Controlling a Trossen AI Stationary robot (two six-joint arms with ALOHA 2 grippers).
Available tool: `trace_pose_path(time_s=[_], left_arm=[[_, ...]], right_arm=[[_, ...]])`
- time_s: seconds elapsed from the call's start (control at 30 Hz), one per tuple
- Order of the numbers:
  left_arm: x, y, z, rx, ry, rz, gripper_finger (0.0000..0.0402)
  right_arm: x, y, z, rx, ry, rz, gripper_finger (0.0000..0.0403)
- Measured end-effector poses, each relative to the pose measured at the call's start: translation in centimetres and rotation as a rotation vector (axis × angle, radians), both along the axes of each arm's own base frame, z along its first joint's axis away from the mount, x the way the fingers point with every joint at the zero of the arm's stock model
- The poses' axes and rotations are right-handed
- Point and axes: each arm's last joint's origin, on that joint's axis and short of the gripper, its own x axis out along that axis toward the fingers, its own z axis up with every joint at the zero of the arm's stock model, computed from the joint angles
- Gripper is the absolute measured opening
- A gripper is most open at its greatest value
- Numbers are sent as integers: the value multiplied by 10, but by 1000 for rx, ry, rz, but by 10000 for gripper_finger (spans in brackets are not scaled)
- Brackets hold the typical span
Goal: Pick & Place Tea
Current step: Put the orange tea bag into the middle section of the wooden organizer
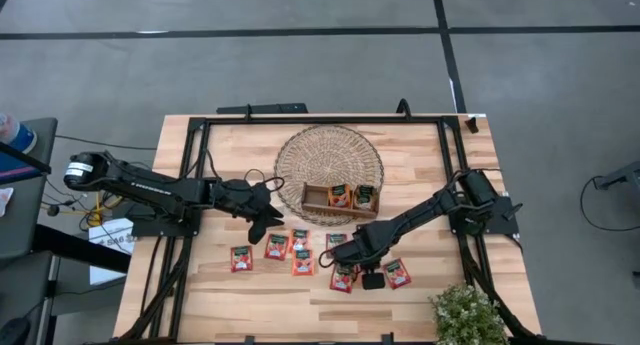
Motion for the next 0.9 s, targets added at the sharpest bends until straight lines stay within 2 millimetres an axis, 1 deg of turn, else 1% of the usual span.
trace_pose_path(time_s=[0.1,0.17,0.27,0.37,0.47,0.57,0.67,0.73,0.8,0.87,0.9], left_arm=[[0,0,0,-1,0,1,108],[0,0,0,-2,-1,1,108],[0,0,0,-3,0,2,108],[0,0,0,-3,-2,2,108],[0,0,1,-3,-7,2,108],[1,0,1,-3,-11,2,108],[1,0,2,-4,-18,2,108],[1,0,1,-3,-17,2,108],[1,0,1,-4,-17,2,108],[1,0,1,-4,-16,2,108],[1,0,2,-4,-18,2,108]], right_arm=[[-8,0,8,-28,17,-20,3],[-12,1,20,-52,-5,-50,2],[-22,0,54,-128,-42,-80,1],[-24,-4,88,-228,-129,-116,1],[-21,-15,124,-351,-263,-170,1],[-13,-29,145,-481,-348,-203,1],[-6,-46,158,-587,-386,-202,0],[4,-57,157,-640,-383,-199,0],[7,-66,156,-699,-335,-169,0],[17,-72,157,-743,-364,-172,0],[19,-73,156,-769,-353,-156,0]])
